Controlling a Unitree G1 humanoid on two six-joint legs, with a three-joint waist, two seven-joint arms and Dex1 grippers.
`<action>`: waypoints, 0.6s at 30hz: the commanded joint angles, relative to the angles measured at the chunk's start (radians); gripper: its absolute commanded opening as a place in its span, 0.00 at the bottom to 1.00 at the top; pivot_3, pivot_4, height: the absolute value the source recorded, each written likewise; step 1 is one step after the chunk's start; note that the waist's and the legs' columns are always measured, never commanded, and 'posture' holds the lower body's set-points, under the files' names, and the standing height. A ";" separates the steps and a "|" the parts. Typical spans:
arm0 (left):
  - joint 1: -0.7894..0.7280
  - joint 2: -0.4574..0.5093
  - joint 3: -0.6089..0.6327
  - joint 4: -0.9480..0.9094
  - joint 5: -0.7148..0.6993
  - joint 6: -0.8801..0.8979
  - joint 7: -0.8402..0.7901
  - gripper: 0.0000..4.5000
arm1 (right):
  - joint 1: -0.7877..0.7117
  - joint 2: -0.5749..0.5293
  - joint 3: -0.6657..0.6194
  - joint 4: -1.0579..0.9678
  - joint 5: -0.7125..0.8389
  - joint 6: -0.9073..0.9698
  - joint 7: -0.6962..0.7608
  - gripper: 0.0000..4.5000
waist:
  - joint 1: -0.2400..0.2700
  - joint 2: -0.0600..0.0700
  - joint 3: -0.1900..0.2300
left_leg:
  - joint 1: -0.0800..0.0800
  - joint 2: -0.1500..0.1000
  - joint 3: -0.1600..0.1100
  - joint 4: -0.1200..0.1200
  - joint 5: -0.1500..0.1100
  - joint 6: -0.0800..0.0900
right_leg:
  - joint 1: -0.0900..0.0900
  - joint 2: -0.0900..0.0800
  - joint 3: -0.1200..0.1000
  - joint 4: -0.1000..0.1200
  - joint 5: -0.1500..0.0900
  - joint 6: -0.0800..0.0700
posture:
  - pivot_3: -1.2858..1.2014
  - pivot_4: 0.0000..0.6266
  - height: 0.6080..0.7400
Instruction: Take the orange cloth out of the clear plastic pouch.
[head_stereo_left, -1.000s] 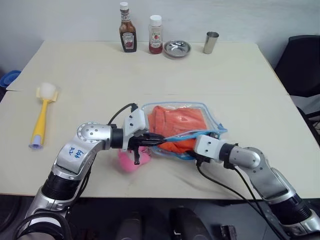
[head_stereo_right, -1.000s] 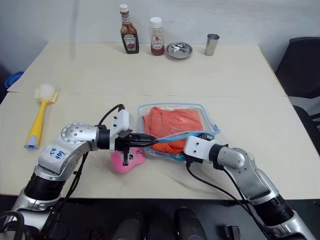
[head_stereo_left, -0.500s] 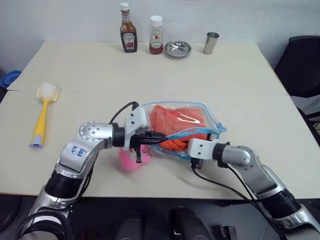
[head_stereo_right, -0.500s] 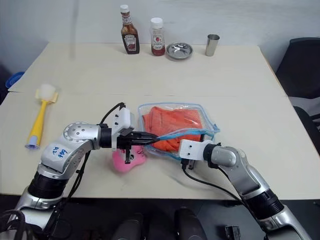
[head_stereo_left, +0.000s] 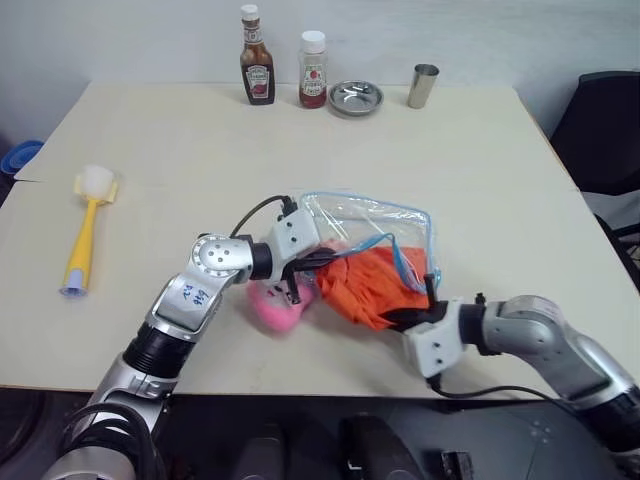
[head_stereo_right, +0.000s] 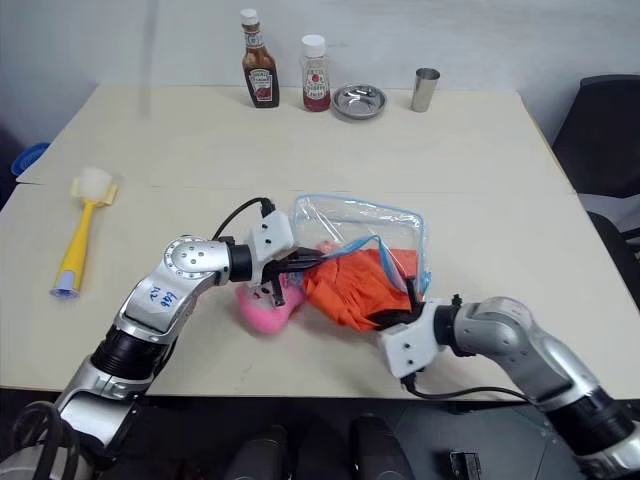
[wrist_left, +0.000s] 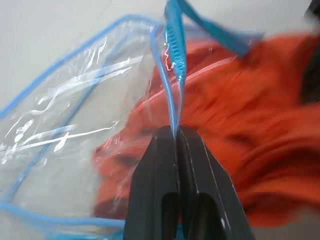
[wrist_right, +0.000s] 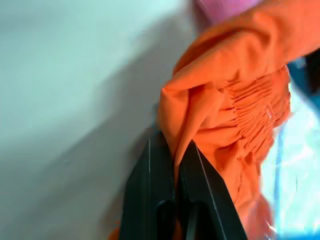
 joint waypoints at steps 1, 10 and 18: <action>-0.025 0.006 0.011 0.081 0.087 -0.067 0.055 0.00 | 0.090 -0.102 -0.077 -0.055 0.079 -0.121 0.056 0.00 | 0.001 0.000 0.000 | 0.000 0.000 0.000 0.000 0.000 0.000 | 0.000 0.000 0.000 0.000 0.000 0.000 | 0.52 0.24 1.00; -0.019 0.102 0.077 0.164 0.120 -0.158 0.026 0.00 | 0.400 -0.273 -0.341 0.243 0.088 -0.301 0.042 0.00 | 0.016 0.000 0.000 | 0.003 0.000 0.005 0.000 0.000 0.001 | 0.000 0.001 0.004 0.002 0.000 0.000 | 0.52 0.24 1.00; 0.098 0.207 0.113 0.020 0.037 -0.188 -0.154 0.00 | 0.245 -0.206 -0.398 0.595 0.085 -0.214 -0.089 0.00 | 0.008 -0.001 0.000 | 0.007 0.001 0.011 -0.001 0.000 0.001 | 0.001 0.001 0.009 0.003 0.000 0.000 | 0.52 0.24 1.00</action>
